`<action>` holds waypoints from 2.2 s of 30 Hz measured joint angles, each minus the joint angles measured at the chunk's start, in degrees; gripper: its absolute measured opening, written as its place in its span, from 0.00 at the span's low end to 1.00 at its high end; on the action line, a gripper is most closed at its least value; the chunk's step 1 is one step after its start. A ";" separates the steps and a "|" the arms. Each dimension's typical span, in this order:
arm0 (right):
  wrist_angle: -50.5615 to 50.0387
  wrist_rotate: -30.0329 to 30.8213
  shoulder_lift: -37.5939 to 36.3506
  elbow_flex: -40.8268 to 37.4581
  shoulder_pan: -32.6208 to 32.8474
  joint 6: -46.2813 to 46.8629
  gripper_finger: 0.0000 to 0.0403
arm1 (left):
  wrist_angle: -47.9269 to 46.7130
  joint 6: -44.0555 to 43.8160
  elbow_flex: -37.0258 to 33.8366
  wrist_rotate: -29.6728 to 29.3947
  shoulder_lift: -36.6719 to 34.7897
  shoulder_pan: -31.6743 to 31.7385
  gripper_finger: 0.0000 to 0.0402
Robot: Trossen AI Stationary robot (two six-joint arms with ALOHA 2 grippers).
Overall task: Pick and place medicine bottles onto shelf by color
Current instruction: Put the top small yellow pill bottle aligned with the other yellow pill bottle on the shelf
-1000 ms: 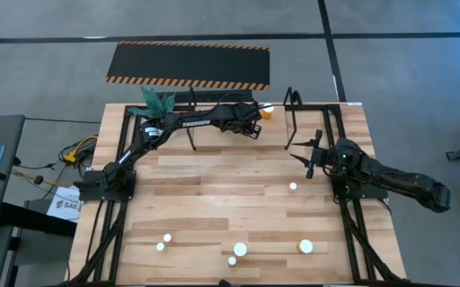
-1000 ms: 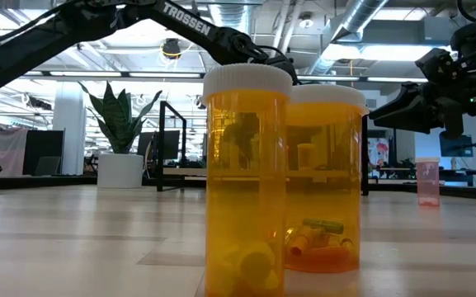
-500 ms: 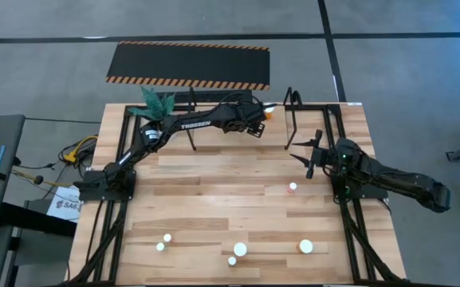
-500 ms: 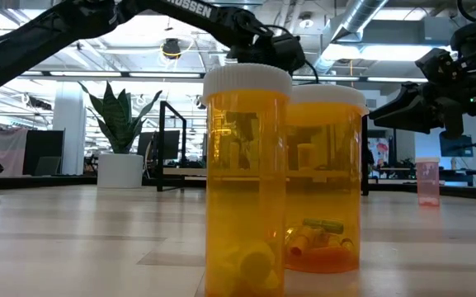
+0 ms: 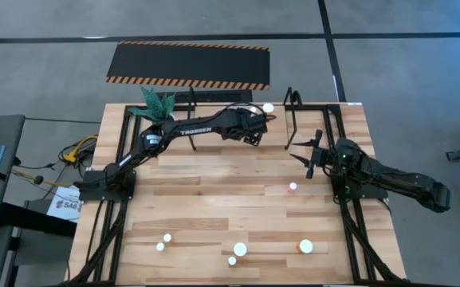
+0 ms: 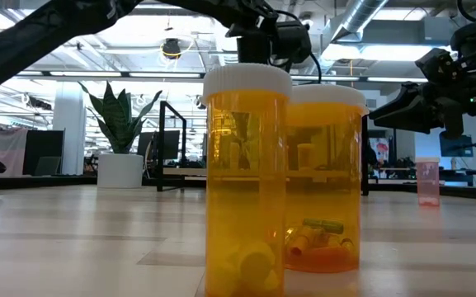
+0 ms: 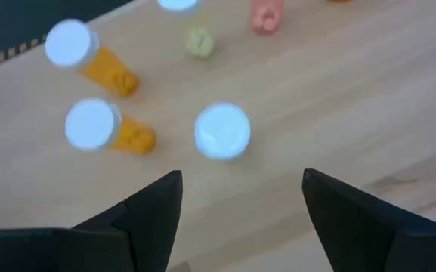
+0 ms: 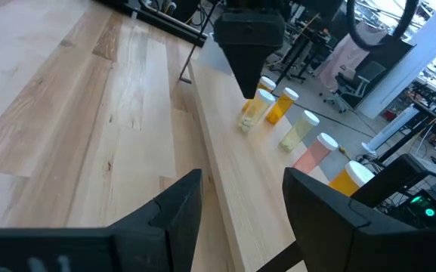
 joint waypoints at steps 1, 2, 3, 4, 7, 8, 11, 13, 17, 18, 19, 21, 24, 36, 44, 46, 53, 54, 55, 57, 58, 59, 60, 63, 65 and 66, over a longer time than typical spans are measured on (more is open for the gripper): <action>0.00 0.00 0.01 0.00 0.00 0.00 0.51 | -0.07 -0.73 -0.03 0.08 0.00 -0.09 0.65; 0.00 0.00 0.00 0.00 -0.01 0.00 0.51 | 0.32 -1.32 -0.52 0.22 -0.05 -0.16 0.65; 0.00 0.00 -0.01 0.00 -0.02 0.00 0.51 | 0.35 -1.79 -0.95 0.40 -0.08 -0.20 0.65; 0.00 0.00 0.01 0.00 0.00 0.00 0.51 | 0.23 -2.11 -1.31 0.51 -0.02 -0.20 0.65; 0.00 0.00 0.01 0.00 -0.01 0.00 0.51 | 1.81 -3.11 -2.70 0.45 -0.04 -0.16 0.65; 0.00 0.00 0.00 0.00 -0.02 0.00 0.51 | 2.83 -3.61 -3.51 0.56 -0.04 -0.13 0.65; 0.00 0.00 -0.01 0.00 0.00 0.00 0.51 | 4.13 -4.73 -5.32 1.58 0.04 -0.02 0.65; 0.00 0.00 0.00 0.00 -0.02 0.00 0.51 | 4.70 -4.71 -5.51 1.57 0.04 -0.02 0.65; 0.00 0.00 0.00 0.00 -0.02 0.00 0.51 | 5.49 -4.54 -5.60 1.02 0.04 -0.02 0.65; 0.00 0.00 0.00 0.00 0.00 0.00 0.51 | 5.50 -4.03 -5.60 0.36 0.04 -0.14 0.65; 0.00 0.00 0.01 0.00 -0.02 0.00 0.51 | 5.29 -3.36 -5.60 -0.18 0.03 -0.29 0.65; 0.00 0.00 0.00 0.00 -0.02 0.00 0.51 | 4.41 -2.09 -5.60 -1.26 0.04 -0.67 0.65; 0.00 0.00 -0.01 0.00 -0.02 0.00 0.51 | 3.69 -2.90 -5.60 -2.93 0.04 -1.12 0.65; 0.00 0.00 0.01 0.00 -0.01 0.00 0.51 | 4.14 -8.51 -5.60 -2.70 0.02 -1.09 0.65; 0.00 0.00 0.01 0.00 0.00 0.00 0.51 | 4.01 -10.08 -5.60 -3.54 0.02 -1.03 0.63; 0.00 0.00 0.01 0.00 0.00 0.00 0.51 | 4.00 -10.15 -5.60 -3.55 0.08 -1.03 0.59; 0.01 0.00 0.01 0.00 -0.02 0.00 0.51 | 4.16 -10.85 -5.59 -3.62 1.40 -0.99 0.42; 0.00 0.00 0.01 0.00 -0.01 0.00 0.51 | 4.02 -10.85 -5.61 -3.62 1.55 -0.98 0.40; 0.00 -0.01 0.00 0.00 0.00 0.00 0.51 | 4.03 -10.85 -5.62 -3.80 1.59 -0.92 0.38; 0.00 0.00 -0.01 0.00 -0.02 0.00 0.51 | 4.59 -10.85 -5.57 -4.65 1.62 -0.81 0.35; 0.00 -0.02 -0.01 0.00 0.00 0.00 0.51 | 4.74 -10.85 -5.57 -4.71 1.75 -0.67 0.34; 0.00 -0.01 0.00 0.00 -0.01 0.00 0.51 | 4.73 -10.85 -5.58 -4.71 1.93 -0.54 0.33; 0.00 -0.01 0.00 0.00 -0.01 0.00 0.51 | 4.91 -10.85 -5.60 -4.65 2.05 -0.38 0.32; 0.00 0.00 -0.01 0.00 0.00 0.00 0.51 | 6.39 -10.91 -5.60 -5.01 2.03 -0.05 0.30; 0.00 0.00 -0.01 0.00 0.00 0.00 0.51 | 6.83 -10.97 -5.60 -5.18 2.03 0.13 0.29; 0.00 0.00 0.01 0.00 -0.02 0.00 0.51 | 6.80 -10.98 -5.60 -5.28 2.03 0.25 0.28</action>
